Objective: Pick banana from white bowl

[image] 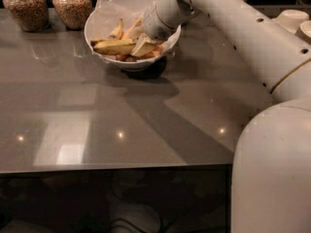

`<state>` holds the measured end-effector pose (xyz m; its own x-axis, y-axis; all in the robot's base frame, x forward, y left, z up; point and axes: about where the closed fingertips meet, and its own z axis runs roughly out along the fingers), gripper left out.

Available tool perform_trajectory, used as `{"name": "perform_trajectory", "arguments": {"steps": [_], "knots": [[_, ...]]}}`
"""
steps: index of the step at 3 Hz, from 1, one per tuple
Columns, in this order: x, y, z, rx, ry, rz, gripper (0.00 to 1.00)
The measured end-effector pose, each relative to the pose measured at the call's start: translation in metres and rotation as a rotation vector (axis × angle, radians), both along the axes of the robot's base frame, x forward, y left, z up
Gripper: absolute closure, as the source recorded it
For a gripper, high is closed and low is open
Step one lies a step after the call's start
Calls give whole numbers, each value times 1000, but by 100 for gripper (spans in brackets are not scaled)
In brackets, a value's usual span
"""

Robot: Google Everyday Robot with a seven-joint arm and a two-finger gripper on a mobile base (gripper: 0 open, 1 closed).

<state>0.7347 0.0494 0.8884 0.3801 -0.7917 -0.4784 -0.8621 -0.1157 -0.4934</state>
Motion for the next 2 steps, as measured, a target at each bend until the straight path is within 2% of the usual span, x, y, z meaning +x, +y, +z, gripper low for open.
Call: {"name": "perform_trajectory", "arguments": {"steps": [1,2], "knots": [[-1,-1,2,1,-4,-1,100],[-23,-16,39,17,-73,-22,100]]}}
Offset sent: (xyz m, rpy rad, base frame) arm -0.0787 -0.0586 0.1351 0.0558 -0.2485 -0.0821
